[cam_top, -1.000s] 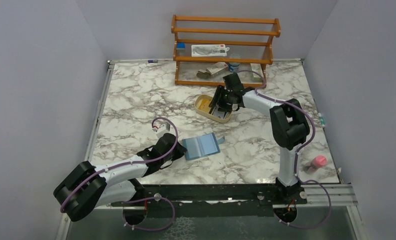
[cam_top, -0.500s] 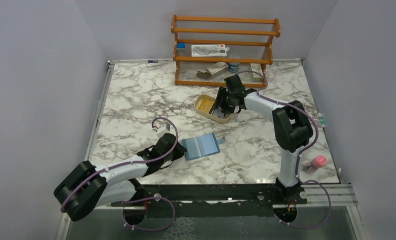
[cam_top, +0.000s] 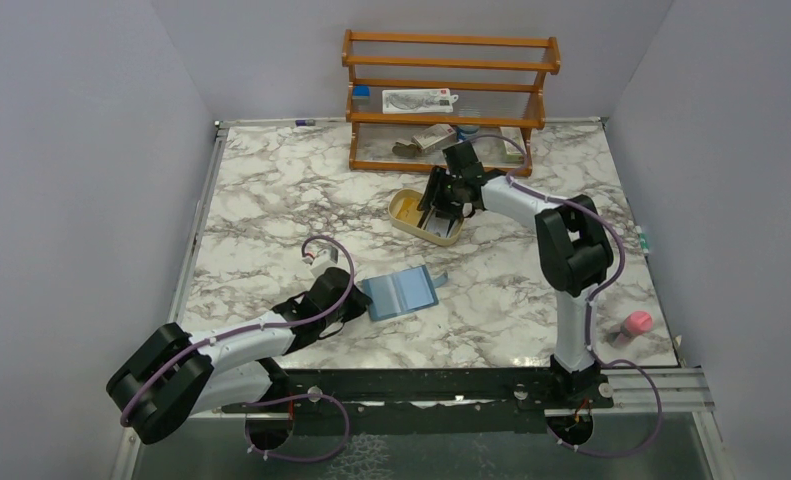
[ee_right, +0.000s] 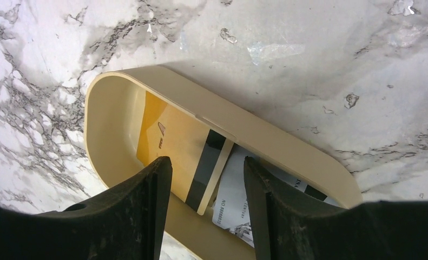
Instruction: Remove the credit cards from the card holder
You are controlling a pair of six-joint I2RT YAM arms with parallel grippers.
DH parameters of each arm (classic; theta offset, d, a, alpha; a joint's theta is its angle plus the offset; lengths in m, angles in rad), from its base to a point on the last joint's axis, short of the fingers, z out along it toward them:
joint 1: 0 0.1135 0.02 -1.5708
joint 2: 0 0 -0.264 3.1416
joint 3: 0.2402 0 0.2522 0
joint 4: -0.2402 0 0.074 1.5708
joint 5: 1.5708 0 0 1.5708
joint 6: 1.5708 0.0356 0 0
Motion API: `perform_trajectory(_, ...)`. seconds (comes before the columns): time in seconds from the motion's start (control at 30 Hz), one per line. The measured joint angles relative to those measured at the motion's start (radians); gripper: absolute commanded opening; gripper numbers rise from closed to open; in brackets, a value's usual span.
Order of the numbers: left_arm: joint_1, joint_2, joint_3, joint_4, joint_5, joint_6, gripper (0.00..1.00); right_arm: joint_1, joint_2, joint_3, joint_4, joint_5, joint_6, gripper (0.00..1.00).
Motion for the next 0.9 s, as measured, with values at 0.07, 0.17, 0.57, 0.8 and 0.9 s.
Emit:
perform_trajectory(0.07, 0.001, 0.000, -0.003, 0.002, 0.000, 0.000, 0.00, 0.001, 0.005, 0.008, 0.000, -0.004, 0.001, 0.56)
perform_trajectory(0.17, 0.004, 0.000, -0.004, 0.004, 0.000, 0.000, 0.00, 0.006, 0.018, 0.022, 0.000, -0.011, 0.006, 0.56)
perform_trajectory(0.57, 0.014, -0.027, -0.019, 0.004, 0.000, 0.000, 0.00, 0.053, 0.085, 0.095, -0.001, -0.034, 0.032, 0.56)
perform_trajectory(0.8, 0.016, -0.034, -0.022, 0.002, 0.000, 0.000, 0.00, 0.057, 0.079, 0.083, 0.000, -0.031, 0.032, 0.57)
perform_trajectory(0.9, 0.018, -0.040, -0.023, -0.002, 0.000, 0.000, 0.00, 0.057, 0.052, 0.045, 0.000, -0.023, 0.025, 0.57)
